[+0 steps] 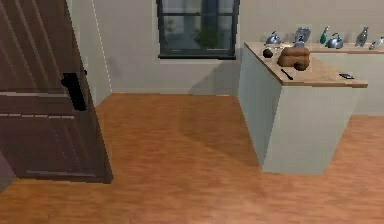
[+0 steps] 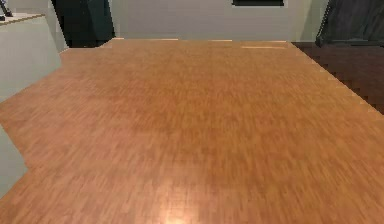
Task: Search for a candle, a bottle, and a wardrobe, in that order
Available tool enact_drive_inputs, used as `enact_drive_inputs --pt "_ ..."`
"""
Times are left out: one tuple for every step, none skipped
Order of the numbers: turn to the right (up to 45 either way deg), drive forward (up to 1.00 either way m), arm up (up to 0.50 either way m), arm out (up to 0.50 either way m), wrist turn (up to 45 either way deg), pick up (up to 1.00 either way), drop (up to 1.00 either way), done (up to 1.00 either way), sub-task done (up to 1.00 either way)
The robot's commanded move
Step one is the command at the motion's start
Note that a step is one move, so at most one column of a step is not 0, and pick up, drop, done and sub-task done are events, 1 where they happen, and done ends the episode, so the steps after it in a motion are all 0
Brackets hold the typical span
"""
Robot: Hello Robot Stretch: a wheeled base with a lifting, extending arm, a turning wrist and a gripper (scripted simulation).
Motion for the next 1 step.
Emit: enact_drive_inputs --pt "0.0 0.05 0.0 0.0 0.0 0.0 0.0 0.0 0.0"
